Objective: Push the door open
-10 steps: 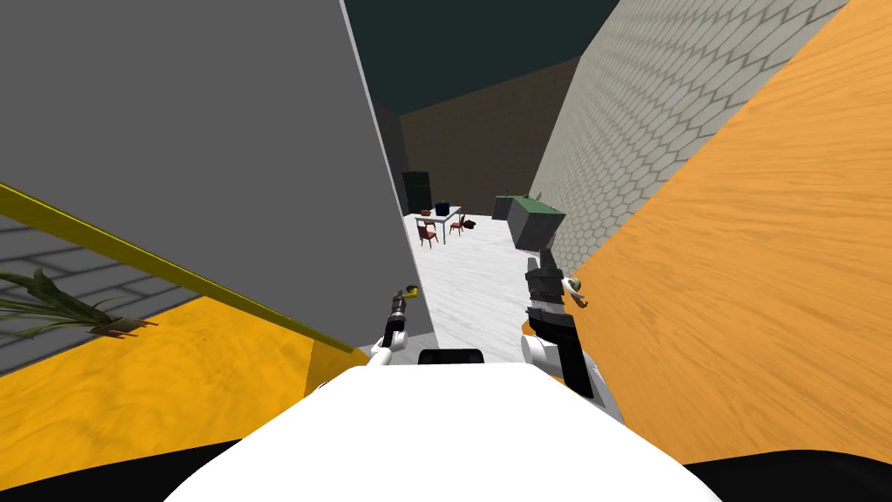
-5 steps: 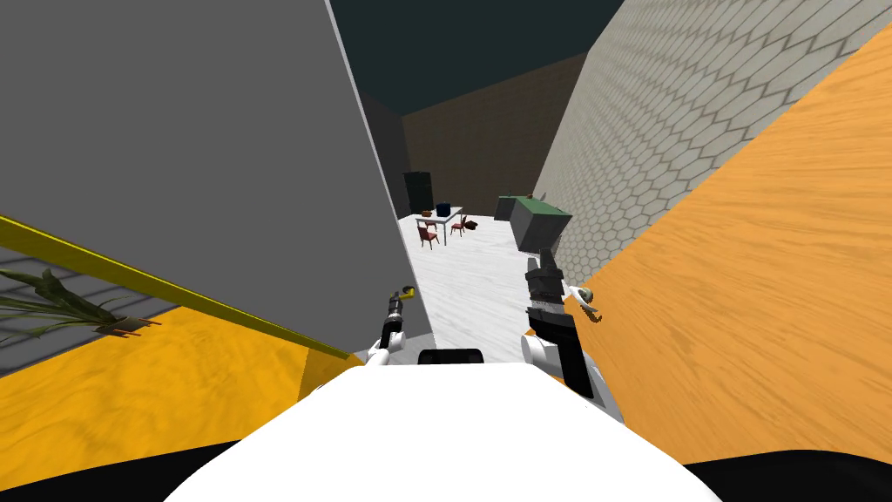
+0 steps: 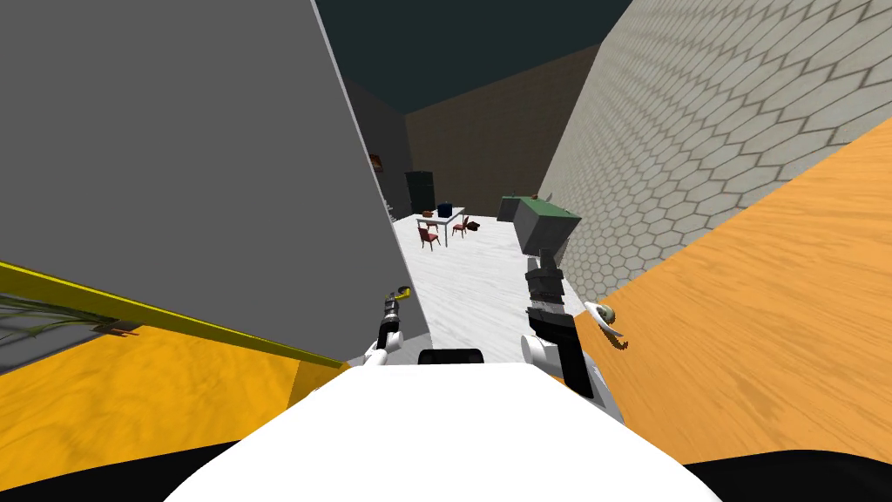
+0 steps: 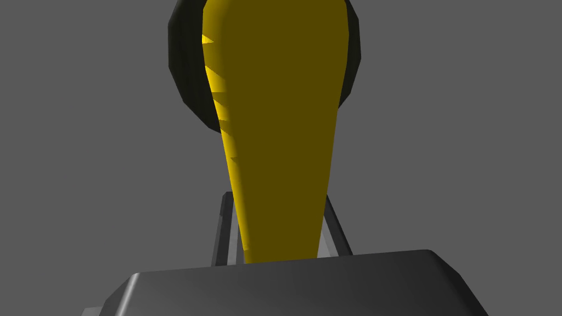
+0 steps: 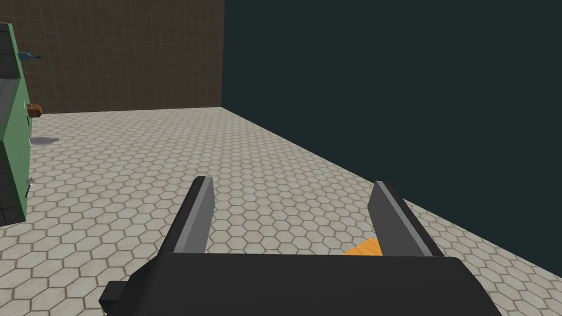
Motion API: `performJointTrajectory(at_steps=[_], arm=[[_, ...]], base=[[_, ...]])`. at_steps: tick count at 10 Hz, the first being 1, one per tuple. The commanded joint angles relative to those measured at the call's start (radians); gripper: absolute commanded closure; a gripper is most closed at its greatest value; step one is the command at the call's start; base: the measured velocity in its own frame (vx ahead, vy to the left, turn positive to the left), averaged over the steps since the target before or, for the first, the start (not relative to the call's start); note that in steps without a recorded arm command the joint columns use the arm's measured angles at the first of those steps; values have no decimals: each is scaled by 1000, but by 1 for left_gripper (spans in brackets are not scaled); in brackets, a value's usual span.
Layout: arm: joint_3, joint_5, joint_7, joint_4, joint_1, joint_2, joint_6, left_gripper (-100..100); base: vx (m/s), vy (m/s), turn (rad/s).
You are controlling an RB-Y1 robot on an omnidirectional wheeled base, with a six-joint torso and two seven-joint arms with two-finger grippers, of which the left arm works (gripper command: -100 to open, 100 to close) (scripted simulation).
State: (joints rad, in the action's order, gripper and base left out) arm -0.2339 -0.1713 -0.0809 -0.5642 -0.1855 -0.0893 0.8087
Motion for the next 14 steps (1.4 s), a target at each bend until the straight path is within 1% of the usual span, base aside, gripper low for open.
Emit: performJointTrajectory(at_steps=[1,4,5,6,8,14], arm=[[-12,-9,-4,11,-12,1,10,100],[-33,-22,-12,12,-12,3,11,100],[-37,-23,-11,15,-6,-8,11,100],[-54,-34,-17,13,-4,-13,12,100],[-66,-42,-23,14,-4,-15,13,100],[-125,-80,-47,17,-2,-21,17,100]], base=[[198,-65,57],[171,-53,45],[76,-5,44],[127,-6,47],[173,-41,46],[198,-28,41]])
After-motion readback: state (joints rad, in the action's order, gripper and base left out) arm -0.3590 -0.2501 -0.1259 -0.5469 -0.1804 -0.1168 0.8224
